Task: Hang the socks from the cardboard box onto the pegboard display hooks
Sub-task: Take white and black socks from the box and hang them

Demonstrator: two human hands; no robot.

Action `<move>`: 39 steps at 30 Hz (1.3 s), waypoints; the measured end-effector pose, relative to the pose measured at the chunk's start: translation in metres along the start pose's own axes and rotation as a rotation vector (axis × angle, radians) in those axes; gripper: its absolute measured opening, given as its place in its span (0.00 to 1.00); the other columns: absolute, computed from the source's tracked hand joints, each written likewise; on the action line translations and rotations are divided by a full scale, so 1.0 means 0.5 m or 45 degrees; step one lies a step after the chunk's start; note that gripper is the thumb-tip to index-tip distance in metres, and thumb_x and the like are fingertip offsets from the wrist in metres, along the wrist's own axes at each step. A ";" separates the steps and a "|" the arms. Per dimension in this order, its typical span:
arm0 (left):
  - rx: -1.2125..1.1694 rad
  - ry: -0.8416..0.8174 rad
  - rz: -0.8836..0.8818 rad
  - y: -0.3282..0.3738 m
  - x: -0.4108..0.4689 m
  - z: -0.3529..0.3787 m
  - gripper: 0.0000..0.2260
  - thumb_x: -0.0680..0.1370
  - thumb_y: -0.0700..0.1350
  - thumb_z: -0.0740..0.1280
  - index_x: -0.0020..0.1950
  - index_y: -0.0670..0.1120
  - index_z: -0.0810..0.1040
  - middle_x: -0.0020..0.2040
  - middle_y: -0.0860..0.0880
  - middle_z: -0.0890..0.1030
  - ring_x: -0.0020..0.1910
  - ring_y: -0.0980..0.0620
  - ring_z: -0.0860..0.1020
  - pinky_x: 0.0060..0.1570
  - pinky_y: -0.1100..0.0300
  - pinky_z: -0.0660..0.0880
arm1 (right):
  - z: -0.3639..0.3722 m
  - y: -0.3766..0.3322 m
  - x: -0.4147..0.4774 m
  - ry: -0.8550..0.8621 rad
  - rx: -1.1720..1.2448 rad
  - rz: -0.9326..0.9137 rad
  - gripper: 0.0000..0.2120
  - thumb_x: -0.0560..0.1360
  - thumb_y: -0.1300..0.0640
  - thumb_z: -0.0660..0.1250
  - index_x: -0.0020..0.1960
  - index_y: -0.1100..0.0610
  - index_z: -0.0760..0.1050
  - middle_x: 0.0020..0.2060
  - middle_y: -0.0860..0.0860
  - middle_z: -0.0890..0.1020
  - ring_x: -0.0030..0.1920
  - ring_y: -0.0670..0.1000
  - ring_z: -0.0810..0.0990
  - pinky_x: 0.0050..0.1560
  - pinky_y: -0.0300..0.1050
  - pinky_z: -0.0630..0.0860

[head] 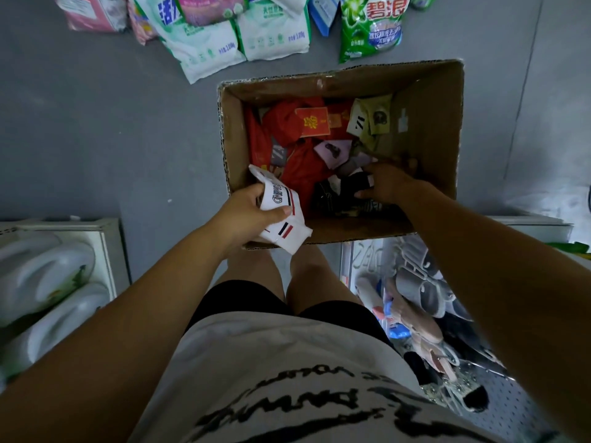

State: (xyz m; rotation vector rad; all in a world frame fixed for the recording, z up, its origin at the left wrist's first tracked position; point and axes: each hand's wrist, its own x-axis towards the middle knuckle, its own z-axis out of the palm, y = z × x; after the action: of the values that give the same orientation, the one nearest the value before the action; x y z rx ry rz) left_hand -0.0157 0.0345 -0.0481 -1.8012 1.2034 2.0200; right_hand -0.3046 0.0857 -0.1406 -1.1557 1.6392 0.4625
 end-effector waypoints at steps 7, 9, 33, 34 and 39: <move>-0.095 0.045 -0.023 0.002 -0.008 0.008 0.19 0.77 0.43 0.75 0.68 0.47 0.79 0.57 0.48 0.86 0.53 0.48 0.85 0.57 0.46 0.82 | -0.050 -0.028 -0.068 0.110 0.375 -0.012 0.34 0.73 0.47 0.75 0.76 0.54 0.69 0.74 0.53 0.71 0.73 0.55 0.70 0.71 0.48 0.68; -0.153 0.067 -0.016 0.005 -0.015 0.007 0.18 0.77 0.43 0.75 0.66 0.48 0.80 0.56 0.48 0.86 0.51 0.49 0.86 0.54 0.47 0.83 | -0.064 -0.036 -0.106 0.141 0.612 -0.036 0.31 0.73 0.45 0.74 0.72 0.54 0.73 0.69 0.52 0.77 0.69 0.52 0.75 0.63 0.44 0.71; 0.022 -0.469 0.389 0.170 -0.207 -0.003 0.10 0.82 0.46 0.67 0.63 0.54 0.79 0.55 0.50 0.87 0.51 0.51 0.86 0.42 0.56 0.83 | 0.054 -0.251 -0.495 0.623 3.324 -0.189 0.29 0.81 0.40 0.58 0.72 0.59 0.70 0.61 0.60 0.81 0.50 0.56 0.86 0.59 0.54 0.79; 0.034 -0.525 0.374 0.174 -0.211 -0.006 0.10 0.82 0.46 0.67 0.63 0.53 0.80 0.55 0.49 0.87 0.52 0.49 0.86 0.43 0.55 0.83 | 0.068 -0.271 -0.494 0.683 3.356 -0.188 0.28 0.81 0.40 0.59 0.72 0.58 0.70 0.60 0.60 0.82 0.50 0.56 0.86 0.57 0.54 0.81; 0.200 -0.634 0.380 0.175 -0.221 -0.027 0.15 0.75 0.40 0.75 0.59 0.53 0.81 0.55 0.49 0.87 0.55 0.46 0.85 0.44 0.53 0.83 | 0.142 -0.359 -0.480 1.078 3.431 -0.125 0.26 0.82 0.42 0.59 0.69 0.60 0.72 0.54 0.60 0.85 0.49 0.56 0.87 0.48 0.52 0.83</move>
State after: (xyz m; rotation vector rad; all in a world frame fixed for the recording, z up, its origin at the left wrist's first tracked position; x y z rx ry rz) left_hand -0.0313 0.0089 0.0901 -1.0025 1.4690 2.2611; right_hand -0.1128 0.1664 0.0865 0.8585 1.1052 -2.0120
